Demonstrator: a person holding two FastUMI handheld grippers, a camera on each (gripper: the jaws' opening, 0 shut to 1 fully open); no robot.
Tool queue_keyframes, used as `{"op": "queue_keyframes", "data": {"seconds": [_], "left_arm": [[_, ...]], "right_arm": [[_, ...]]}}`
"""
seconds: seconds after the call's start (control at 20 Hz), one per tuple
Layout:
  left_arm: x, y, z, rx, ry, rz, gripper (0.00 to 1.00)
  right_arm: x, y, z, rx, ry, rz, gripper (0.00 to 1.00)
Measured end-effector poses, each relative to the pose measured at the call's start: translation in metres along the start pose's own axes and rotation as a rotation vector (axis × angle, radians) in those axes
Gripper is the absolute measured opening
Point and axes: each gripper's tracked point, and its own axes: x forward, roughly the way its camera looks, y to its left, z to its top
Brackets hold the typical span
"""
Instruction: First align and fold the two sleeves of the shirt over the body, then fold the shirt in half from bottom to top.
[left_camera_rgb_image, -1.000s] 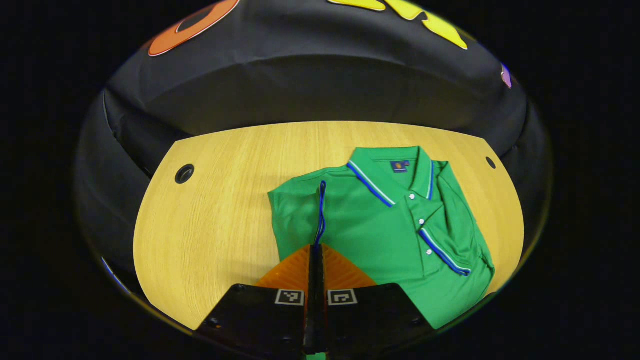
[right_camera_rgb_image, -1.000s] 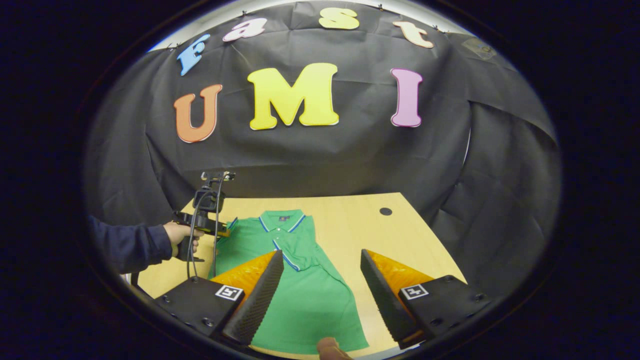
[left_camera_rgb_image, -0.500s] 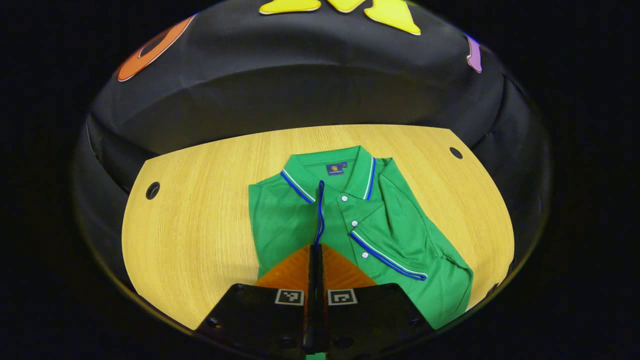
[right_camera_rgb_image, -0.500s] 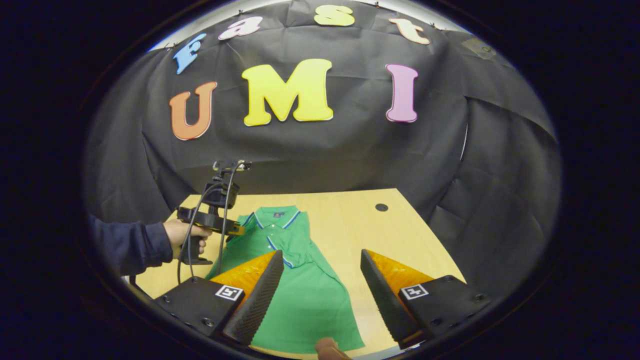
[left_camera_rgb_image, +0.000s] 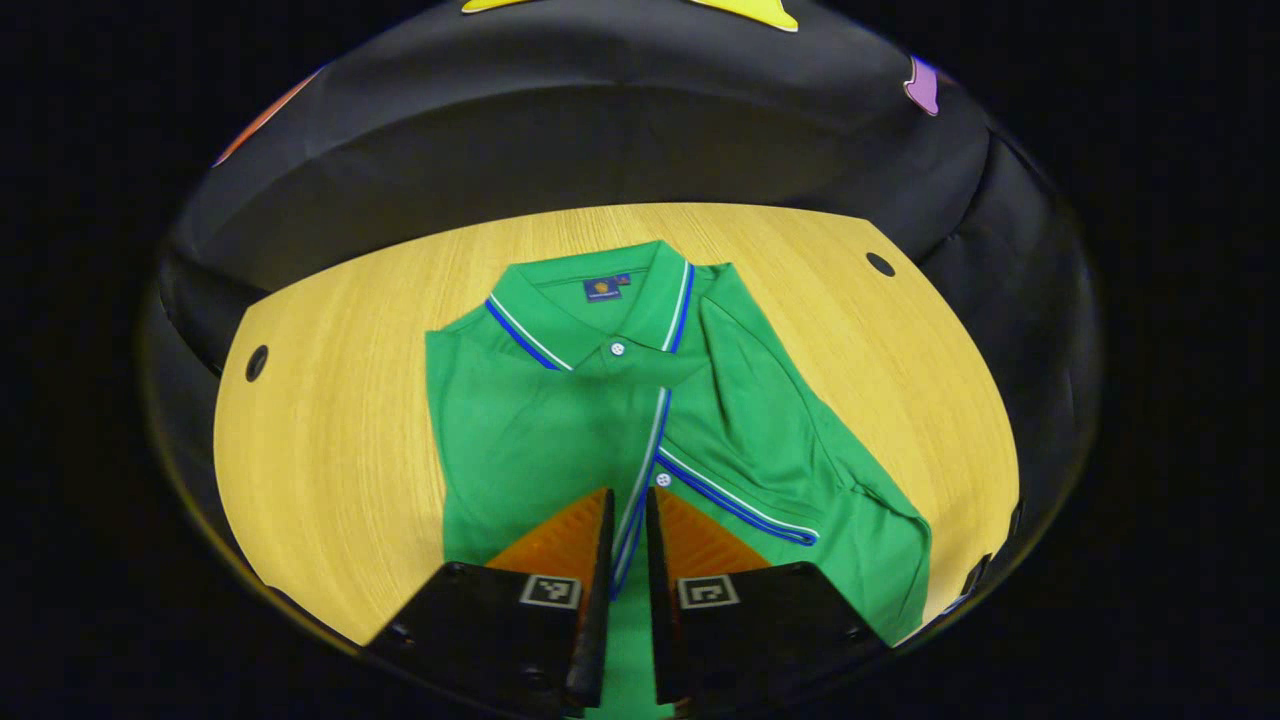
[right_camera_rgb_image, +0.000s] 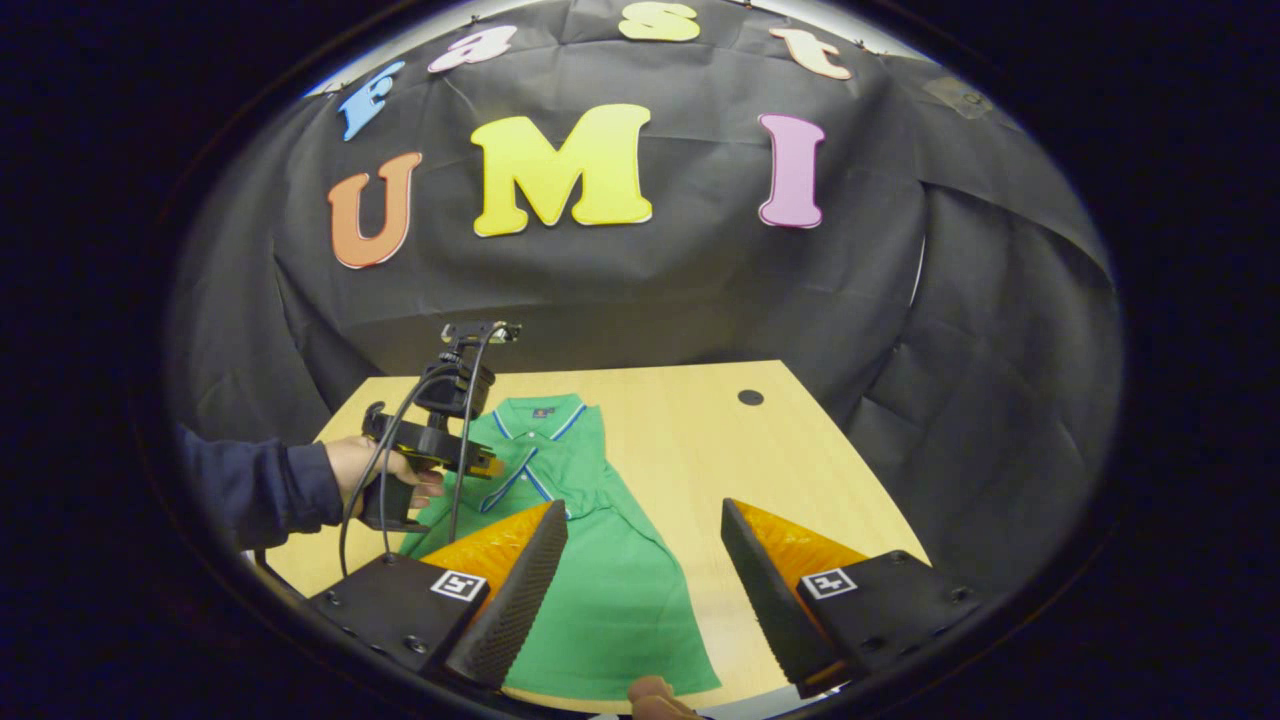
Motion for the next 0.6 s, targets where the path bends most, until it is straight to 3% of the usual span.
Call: {"op": "queue_keyframes", "data": {"seconds": [0.1,0.2,0.3,0.35,0.45,0.5,0.55,0.6], "left_arm": [[-0.005,0.002,0.003,-0.017,-0.012,0.008,0.41],[-0.013,0.005,0.005,-0.044,-0.019,0.017,0.49],[-0.025,0.012,0.003,-0.055,-0.015,0.037,0.81],[-0.029,0.011,-0.018,-0.058,-0.017,0.052,0.83],[-0.042,0.026,-0.018,-0.053,-0.021,0.075,0.83],[-0.05,0.03,-0.028,-0.052,-0.018,0.08,0.94],[-0.056,0.035,-0.041,-0.057,-0.01,0.091,0.87],[-0.061,0.04,-0.055,-0.071,0.003,0.1,0.9]], "right_arm": [[0.002,-0.004,-0.003,-0.004,0.008,-0.011,0.98],[0.006,-0.009,-0.006,0.001,0.025,-0.026,0.98],[0.007,-0.013,-0.014,0.004,0.056,-0.031,0.98],[0.008,-0.014,-0.018,0.004,0.068,-0.022,0.98],[0.012,-0.017,-0.033,-0.004,0.11,-0.009,0.98],[0.016,-0.017,-0.041,-0.003,0.135,-0.002,0.98],[0.018,-0.019,-0.05,-0.003,0.157,0.003,0.98],[0.021,-0.02,-0.059,-0.009,0.171,0.009,0.98]]}}
